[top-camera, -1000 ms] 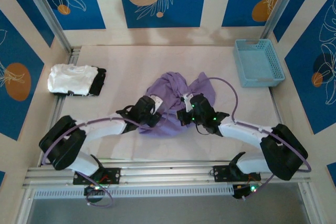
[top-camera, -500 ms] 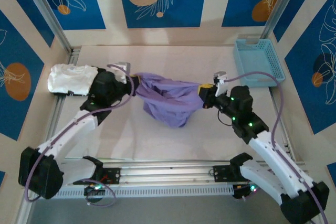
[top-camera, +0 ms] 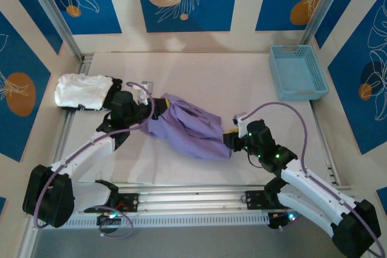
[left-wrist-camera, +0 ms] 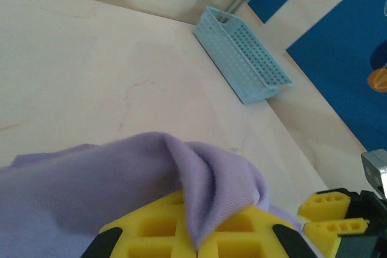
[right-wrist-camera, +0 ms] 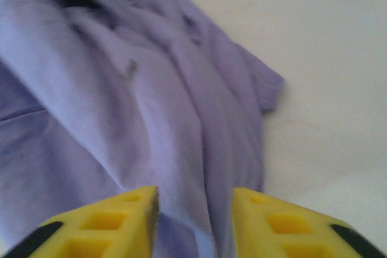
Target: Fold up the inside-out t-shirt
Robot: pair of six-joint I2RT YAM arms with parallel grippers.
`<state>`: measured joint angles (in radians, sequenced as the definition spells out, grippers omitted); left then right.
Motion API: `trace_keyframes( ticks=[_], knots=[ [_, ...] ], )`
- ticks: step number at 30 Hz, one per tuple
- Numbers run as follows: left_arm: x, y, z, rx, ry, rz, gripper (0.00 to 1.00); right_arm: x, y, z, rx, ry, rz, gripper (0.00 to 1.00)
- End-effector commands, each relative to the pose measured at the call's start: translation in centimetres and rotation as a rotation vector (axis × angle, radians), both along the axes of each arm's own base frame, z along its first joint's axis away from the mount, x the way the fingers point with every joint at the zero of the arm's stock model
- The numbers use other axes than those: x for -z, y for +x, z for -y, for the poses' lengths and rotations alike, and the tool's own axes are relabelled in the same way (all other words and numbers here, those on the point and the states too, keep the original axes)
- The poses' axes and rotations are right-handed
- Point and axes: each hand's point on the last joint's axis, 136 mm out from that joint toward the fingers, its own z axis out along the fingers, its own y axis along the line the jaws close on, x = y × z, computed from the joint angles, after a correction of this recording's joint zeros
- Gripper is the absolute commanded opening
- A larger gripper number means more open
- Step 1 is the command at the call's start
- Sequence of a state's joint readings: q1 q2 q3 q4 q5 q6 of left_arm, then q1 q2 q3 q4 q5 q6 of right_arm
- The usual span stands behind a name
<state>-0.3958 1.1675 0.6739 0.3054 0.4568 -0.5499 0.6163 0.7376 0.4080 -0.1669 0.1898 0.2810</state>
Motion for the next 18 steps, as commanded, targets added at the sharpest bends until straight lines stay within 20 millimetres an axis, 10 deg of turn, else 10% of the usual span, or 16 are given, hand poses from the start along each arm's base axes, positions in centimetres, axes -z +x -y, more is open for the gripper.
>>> trace_keyframes(
  ticks=[1, 13, 18],
  knots=[
    [-2.0, -1.2, 1.3, 0.093, -0.058, 0.048, 0.00, -4.7, 0.3, -3.4, -0.174, -0.003, 0.216, 0.47],
    [-2.0, -2.4, 2.0, 0.129, -0.039, 0.033, 0.00, -4.1, 2.7, -13.0, -0.421, -0.059, 0.270, 0.68],
    [-2.4, -2.1, 1.3, 0.075, -0.026, 0.043, 0.00, -4.5, 5.7, -13.4, -0.342, -0.101, 0.270, 0.17]
  ],
)
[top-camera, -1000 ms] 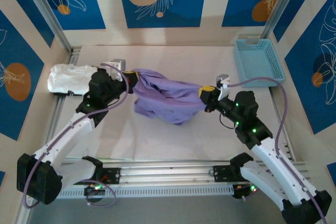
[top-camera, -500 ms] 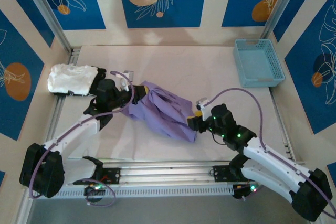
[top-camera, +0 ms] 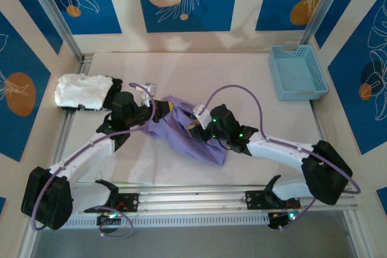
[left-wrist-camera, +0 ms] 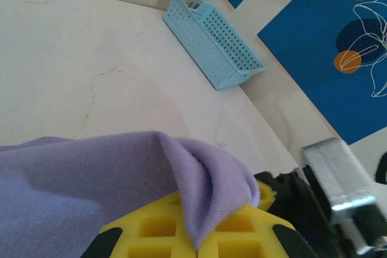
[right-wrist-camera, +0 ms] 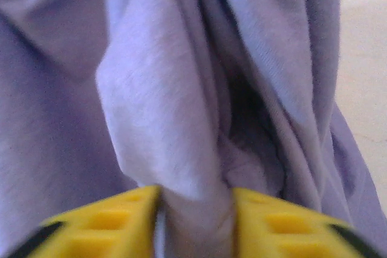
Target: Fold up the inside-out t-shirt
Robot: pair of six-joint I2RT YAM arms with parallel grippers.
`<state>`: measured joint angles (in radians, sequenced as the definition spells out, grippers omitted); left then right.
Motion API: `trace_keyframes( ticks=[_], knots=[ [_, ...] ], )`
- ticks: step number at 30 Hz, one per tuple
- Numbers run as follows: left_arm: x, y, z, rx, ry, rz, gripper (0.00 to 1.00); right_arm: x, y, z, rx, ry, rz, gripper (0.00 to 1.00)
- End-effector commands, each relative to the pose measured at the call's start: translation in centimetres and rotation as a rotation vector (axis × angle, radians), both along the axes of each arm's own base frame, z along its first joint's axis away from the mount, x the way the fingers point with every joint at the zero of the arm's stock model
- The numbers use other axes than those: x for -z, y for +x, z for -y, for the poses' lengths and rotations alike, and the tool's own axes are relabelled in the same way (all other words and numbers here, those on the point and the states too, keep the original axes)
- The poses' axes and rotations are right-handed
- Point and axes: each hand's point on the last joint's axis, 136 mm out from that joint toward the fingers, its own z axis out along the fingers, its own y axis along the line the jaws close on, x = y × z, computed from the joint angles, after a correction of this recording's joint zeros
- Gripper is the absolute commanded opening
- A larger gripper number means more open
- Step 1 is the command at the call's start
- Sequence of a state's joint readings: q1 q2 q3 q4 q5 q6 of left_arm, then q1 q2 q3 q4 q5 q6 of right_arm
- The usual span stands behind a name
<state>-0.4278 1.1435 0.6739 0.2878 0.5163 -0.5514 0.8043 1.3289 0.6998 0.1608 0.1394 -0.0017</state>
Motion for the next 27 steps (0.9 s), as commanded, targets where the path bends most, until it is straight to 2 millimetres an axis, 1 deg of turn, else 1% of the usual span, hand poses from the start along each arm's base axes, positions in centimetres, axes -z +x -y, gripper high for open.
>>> trace_keyframes(
  ticks=[1, 2, 3, 5, 6, 8, 9, 11, 13, 14, 16, 18, 19, 21, 22, 23, 24, 25, 27],
  knots=[
    [-2.1, 0.2, -0.5, -0.041, -0.008, 0.049, 0.00, -4.7, 2.0, -0.2, 0.032, 0.069, 0.097, 0.07],
    [-2.5, 0.6, -0.8, -0.065, -0.007, 0.059, 0.00, -6.3, 2.3, 0.3, 0.038, 0.108, 0.110, 0.00],
    [-3.1, 1.0, -1.1, -0.088, -0.009, 0.071, 0.00, -8.1, 2.6, 0.9, 0.046, 0.148, 0.121, 0.00],
    [-4.6, 2.0, -1.7, -0.139, -0.017, 0.106, 0.00, -12.5, 3.2, 2.7, 0.069, 0.243, 0.149, 0.00],
    [-5.3, 2.5, -2.1, -0.162, -0.022, 0.123, 0.00, -14.4, 3.5, 3.7, 0.082, 0.282, 0.163, 0.00],
    [-7.3, 3.6, -3.0, -0.218, -0.044, 0.156, 0.00, -18.8, 4.0, 5.8, 0.104, 0.359, 0.201, 0.00],
    [-8.2, 4.1, -3.3, -0.236, -0.057, 0.170, 0.00, -20.6, 4.0, 6.6, 0.105, 0.389, 0.220, 0.00],
    [-10.6, 4.9, -3.8, -0.263, -0.086, 0.208, 0.04, -24.6, 4.0, 8.0, 0.100, 0.435, 0.264, 0.00],
    [-12.3, 5.4, -3.7, -0.266, -0.104, 0.232, 0.05, -27.9, 3.9, 8.7, 0.087, 0.463, 0.307, 0.00],
    [-12.9, 5.7, -3.6, -0.264, -0.107, 0.237, 0.05, -29.3, 3.7, 8.9, 0.072, 0.475, 0.323, 0.00],
    [-13.0, 6.1, -3.5, -0.269, -0.102, 0.229, 0.02, -30.7, 3.5, 8.9, 0.042, 0.484, 0.330, 0.00],
    [-11.7, 6.5, -3.8, -0.293, -0.075, 0.203, 0.01, -30.5, 3.5, 8.7, 0.021, 0.475, 0.307, 0.00],
    [-10.6, 6.6, -4.2, -0.316, -0.052, 0.186, 0.01, -29.8, 3.3, 8.5, 0.006, 0.465, 0.284, 0.00],
    [-8.4, 6.5, -5.1, -0.359, 0.001, 0.163, 0.01, -27.7, 3.0, 8.2, -0.016, 0.455, 0.222, 0.00],
    [-7.1, 6.3, -5.6, -0.378, 0.031, 0.151, 0.01, -26.4, 2.3, 7.7, -0.059, 0.452, 0.175, 0.00],
    [-5.7, 5.9, -5.9, -0.385, 0.056, 0.138, 0.02, -25.0, 1.5, 7.2, -0.106, 0.446, 0.122, 0.00],
    [-4.2, 5.4, -6.1, -0.385, 0.077, 0.114, 0.05, -23.7, 0.2, 6.5, -0.177, 0.449, 0.070, 0.00],
    [-2.3, 4.6, -6.2, -0.374, 0.096, 0.079, 0.08, -22.1, -1.2, 5.7, -0.243, 0.447, 0.011, 0.00],
    [1.7, 2.3, -6.3, -0.334, 0.133, -0.011, 0.15, -18.5, -4.5, 3.8, -0.355, 0.420, -0.089, 0.00]
  ],
)
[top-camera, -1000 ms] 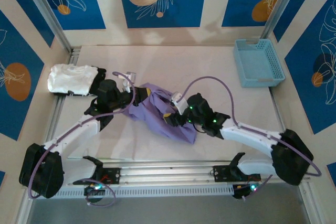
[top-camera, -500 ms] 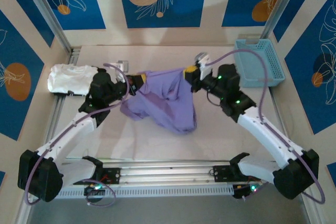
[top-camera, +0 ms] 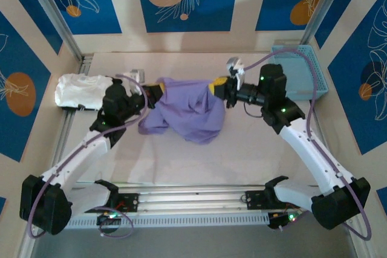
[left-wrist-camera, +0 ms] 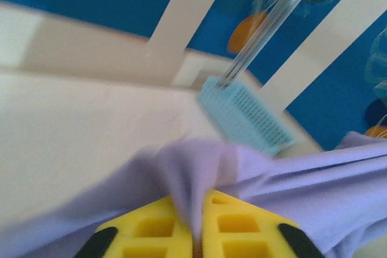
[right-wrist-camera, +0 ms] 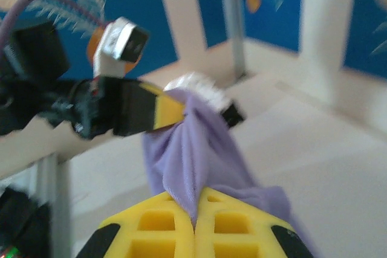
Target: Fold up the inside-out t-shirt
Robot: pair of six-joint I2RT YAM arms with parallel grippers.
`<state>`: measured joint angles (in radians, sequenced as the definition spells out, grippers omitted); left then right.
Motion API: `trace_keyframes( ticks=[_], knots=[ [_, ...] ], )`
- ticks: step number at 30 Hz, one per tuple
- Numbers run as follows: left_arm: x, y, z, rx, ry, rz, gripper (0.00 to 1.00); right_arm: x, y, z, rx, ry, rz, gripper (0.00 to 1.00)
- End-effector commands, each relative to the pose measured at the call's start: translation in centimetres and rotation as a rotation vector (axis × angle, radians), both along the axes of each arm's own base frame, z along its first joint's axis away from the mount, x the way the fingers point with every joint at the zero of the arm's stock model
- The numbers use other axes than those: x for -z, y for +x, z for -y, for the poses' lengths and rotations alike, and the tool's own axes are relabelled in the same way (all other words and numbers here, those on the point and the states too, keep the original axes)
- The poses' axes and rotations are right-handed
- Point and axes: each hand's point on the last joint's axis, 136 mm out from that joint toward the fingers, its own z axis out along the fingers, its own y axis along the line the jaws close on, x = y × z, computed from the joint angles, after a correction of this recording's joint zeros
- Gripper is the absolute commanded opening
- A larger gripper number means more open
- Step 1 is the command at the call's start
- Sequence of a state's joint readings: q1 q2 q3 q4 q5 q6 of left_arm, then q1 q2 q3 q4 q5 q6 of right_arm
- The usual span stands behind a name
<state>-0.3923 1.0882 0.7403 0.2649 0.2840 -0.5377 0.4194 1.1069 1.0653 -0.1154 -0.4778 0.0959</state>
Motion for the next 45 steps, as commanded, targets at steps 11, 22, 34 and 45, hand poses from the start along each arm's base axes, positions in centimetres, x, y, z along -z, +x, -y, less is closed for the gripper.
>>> trace_keyframes(
  ticks=[11, 22, 34, 45],
  knots=[
    [11.6, -8.4, -5.4, -0.117, 0.198, -0.273, 0.63, 20.9, -15.6, -5.0, -0.380, -0.279, -0.486, 0.24],
    [13.7, -7.2, 6.7, 0.223, 0.667, -0.173, 0.69, 23.8, -4.7, 5.3, 0.457, -0.300, -0.644, 0.49],
    [20.1, -6.5, 14.4, 0.356, 0.622, -0.337, 0.52, 27.5, -3.1, 2.7, 0.469, -0.236, -0.730, 0.46],
    [11.5, -4.2, 15.4, 0.375, 0.396, -0.206, 0.00, 16.1, 2.3, 8.2, 0.543, -0.064, -0.474, 0.00]
  ],
)
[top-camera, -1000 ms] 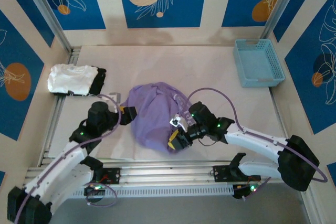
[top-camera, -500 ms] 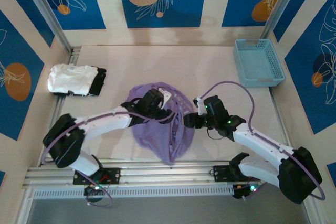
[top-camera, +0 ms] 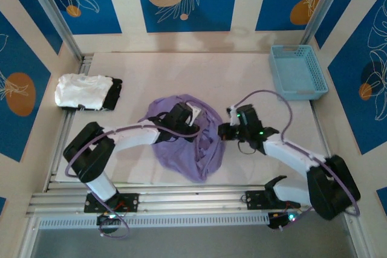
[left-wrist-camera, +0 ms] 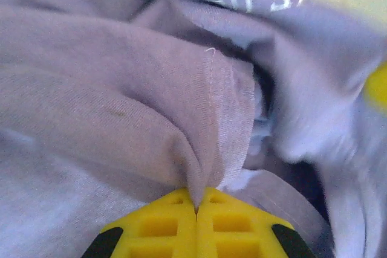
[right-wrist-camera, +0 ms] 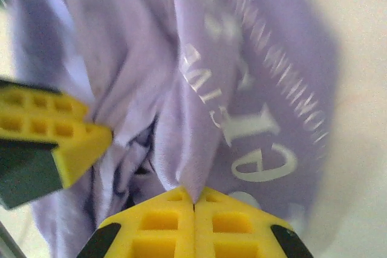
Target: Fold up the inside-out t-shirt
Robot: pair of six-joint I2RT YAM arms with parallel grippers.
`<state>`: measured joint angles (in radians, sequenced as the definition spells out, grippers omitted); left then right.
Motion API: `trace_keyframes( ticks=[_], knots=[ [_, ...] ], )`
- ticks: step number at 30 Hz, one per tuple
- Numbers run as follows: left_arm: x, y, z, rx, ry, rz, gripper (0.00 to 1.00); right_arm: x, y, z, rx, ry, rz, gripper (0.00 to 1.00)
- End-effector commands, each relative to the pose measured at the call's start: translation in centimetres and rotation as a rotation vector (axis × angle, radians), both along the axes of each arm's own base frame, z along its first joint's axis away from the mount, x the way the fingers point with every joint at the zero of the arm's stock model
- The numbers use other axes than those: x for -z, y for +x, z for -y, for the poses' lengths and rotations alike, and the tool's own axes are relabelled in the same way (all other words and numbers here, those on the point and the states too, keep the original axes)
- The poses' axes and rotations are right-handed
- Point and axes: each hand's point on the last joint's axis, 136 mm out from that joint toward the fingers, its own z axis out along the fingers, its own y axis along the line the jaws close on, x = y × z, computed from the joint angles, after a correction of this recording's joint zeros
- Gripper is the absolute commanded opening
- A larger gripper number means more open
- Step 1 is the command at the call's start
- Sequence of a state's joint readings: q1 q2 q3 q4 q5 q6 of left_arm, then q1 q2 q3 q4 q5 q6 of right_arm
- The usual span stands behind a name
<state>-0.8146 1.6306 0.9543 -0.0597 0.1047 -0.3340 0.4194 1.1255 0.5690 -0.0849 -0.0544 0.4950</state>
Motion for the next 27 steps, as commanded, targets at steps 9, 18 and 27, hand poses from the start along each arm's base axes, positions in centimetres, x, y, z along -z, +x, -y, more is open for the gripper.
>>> trace_keyframes(
  ticks=[9, 18, 27],
  knots=[
    [-28.1, 3.0, 3.7, 0.104, -0.583, 0.335, 0.00, -30.2, 2.7, 7.5, 0.084, 0.092, 0.656, 0.00],
    [-22.4, 6.6, -8.6, -0.305, -0.554, 0.272, 0.00, -32.8, 3.4, -1.4, -0.181, 0.148, 0.661, 0.00],
    [-2.4, 2.5, -17.0, -0.571, -0.129, 0.043, 0.42, -11.8, 7.6, -16.0, -0.499, 0.130, 0.092, 0.24]
  ],
)
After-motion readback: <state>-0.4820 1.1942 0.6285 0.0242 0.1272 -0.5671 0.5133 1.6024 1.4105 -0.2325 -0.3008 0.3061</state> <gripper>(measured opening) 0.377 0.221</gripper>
